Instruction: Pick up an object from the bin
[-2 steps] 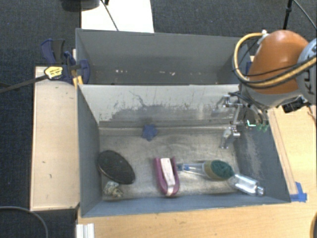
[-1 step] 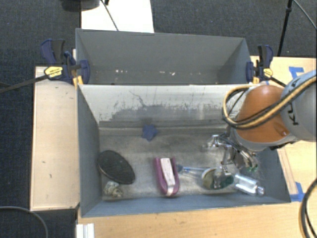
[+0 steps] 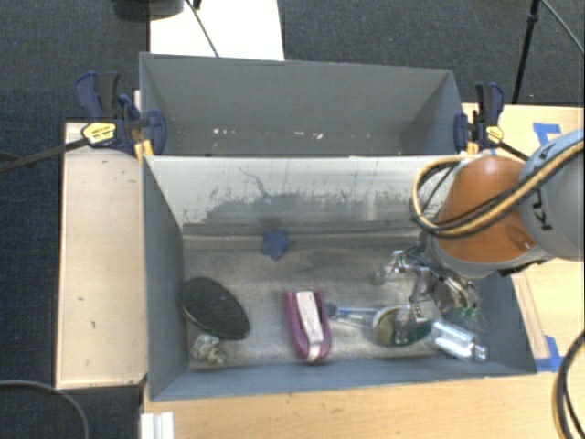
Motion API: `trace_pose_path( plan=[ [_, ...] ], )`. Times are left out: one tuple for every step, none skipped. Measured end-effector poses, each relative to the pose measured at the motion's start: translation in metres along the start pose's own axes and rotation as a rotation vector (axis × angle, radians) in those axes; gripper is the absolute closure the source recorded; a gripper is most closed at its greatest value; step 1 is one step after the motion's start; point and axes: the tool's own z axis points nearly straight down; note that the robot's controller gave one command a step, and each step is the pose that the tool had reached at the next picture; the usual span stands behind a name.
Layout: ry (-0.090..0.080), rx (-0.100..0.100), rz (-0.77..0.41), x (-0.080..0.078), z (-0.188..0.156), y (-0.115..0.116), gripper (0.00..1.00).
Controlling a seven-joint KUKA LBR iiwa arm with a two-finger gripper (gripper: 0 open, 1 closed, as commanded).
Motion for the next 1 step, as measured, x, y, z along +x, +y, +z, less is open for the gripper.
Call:
trace_pose_path(
  plan=[
    [-0.021, 0.009, -0.004, 0.0112, -0.1379, -0.0037, 1.0]
  ],
)
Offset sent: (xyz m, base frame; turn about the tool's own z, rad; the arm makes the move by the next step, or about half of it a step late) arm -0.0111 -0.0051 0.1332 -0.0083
